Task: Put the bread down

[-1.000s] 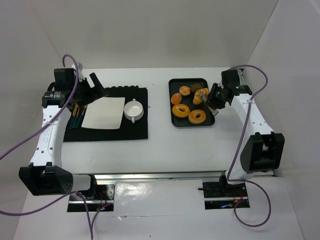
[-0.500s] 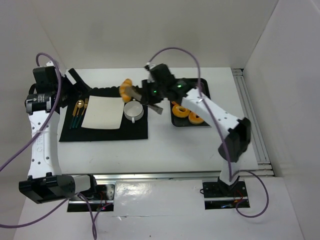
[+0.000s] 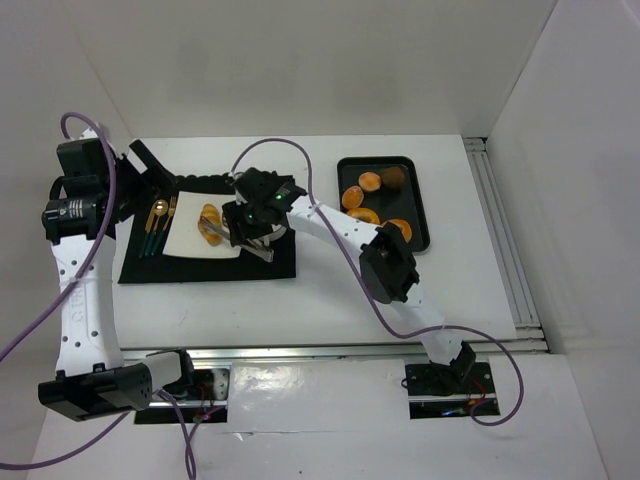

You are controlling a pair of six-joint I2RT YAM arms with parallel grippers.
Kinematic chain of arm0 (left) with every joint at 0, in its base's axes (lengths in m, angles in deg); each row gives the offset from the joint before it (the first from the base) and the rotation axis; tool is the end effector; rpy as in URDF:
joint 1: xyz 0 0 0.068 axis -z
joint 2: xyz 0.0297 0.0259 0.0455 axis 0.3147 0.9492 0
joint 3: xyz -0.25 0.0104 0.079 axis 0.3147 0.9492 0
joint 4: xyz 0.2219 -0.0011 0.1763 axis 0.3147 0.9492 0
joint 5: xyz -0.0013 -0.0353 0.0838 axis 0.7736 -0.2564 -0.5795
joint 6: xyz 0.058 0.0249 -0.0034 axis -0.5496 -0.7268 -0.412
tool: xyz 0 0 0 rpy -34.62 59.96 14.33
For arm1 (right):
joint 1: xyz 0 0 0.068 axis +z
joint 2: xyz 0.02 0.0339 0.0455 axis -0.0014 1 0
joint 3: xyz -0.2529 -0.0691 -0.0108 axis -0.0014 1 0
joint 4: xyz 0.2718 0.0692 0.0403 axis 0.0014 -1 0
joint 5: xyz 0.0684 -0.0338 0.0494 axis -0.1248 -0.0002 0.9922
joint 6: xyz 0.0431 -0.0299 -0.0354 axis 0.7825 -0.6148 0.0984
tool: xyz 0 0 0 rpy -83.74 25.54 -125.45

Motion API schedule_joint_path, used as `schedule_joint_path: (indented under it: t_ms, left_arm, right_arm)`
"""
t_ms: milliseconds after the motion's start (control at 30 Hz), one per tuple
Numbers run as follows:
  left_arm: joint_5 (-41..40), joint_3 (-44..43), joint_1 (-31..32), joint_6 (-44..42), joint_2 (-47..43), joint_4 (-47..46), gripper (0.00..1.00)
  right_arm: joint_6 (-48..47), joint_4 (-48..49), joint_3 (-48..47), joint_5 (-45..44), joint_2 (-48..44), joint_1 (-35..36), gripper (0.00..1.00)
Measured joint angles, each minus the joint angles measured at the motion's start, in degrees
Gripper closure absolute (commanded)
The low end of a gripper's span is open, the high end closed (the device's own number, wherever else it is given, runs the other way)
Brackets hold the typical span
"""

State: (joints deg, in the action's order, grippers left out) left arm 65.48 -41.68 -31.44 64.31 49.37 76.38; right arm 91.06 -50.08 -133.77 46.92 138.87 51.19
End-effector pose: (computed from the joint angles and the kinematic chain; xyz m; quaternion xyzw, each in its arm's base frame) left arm 0.2568 0.0546 0.4338 -0.3070 0.8066 -0.1260 0.4891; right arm 0.3442 0.4412 0.2133 -0.2597 0.8943 0.2720 0.2427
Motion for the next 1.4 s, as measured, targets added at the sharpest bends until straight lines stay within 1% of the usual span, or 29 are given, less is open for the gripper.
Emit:
schedule_joint_path:
  t_ms: [200,367,467,600,767,900,1000,1100,1200,1300,1367,1400]
  left_arm:
    - [1.1,0.3,0.0,0.0,0.0,0.4,0.0]
    - [1.5,0.3,0.0,0.0,0.0,0.6,0.0]
    - [1.5,0.3,0.0,0.0,0.0,0.7,0.0]
    - [1.5,0.3,0.0,0.0,0.0,0.7,0.0]
    - [1.6,0.3,0.0,0.0,0.1,0.7,0.0]
    - [1.9,0.3,0.0,0.0,0.3,0.7,0.0]
    - [2.3,0.3,-0.3,0.0,0.3,0.7,0.0]
    - [2.8,0.6,-0.5,0.0,0.3,0.5,0.0]
    - [3.3,1.2,-0.5,0.0,0.5,0.3,0.0]
    - [3.7,2.3,-0.6,0.0,0.6,0.2,0.0]
    - [4.1,3.0,-0.6,0.0,0.7,0.2,0.0]
    - [4.5,3.4,-0.6,0.0,0.7,0.2,0.0]
  right_arm:
    - [-0.1,0.6,-1.5,0.2,-0.2,-0.2,0.36]
    - [-0.1,0.5,-0.3,0.3,-3.3,-0.9,0.37]
    - [-0.2,0.7,2.0,0.4,-7.4,-1.7,0.37]
    - [-0.2,1.5,8.3,-0.5,-15.8,-3.3,0.37]
    - [-0.6,5.9,26.5,-4.6,-32.6,-5.6,0.37]
    - [-1.0,9.7,43.0,-12.2,-45.9,-5.6,0.37]
    - [-1.2,11.0,53.1,-17.7,-52.4,-4.8,0.37]
    - [-1.2,14.0,62.6,-22.8,-55.6,-3.7,0.36]
    - [-1.7,18.3,70.5,-26.3,-56.0,-2.1,0.36]
    - [-2.3,22.4,75.2,-28.8,-54.5,-1.0,0.36]
    - [-2.8,25.9,76.1,-29.7,-52.0,-0.9,0.31]
    - [-3.2,27.8,76.2,-29.9,-50.3,-0.9,0.24]
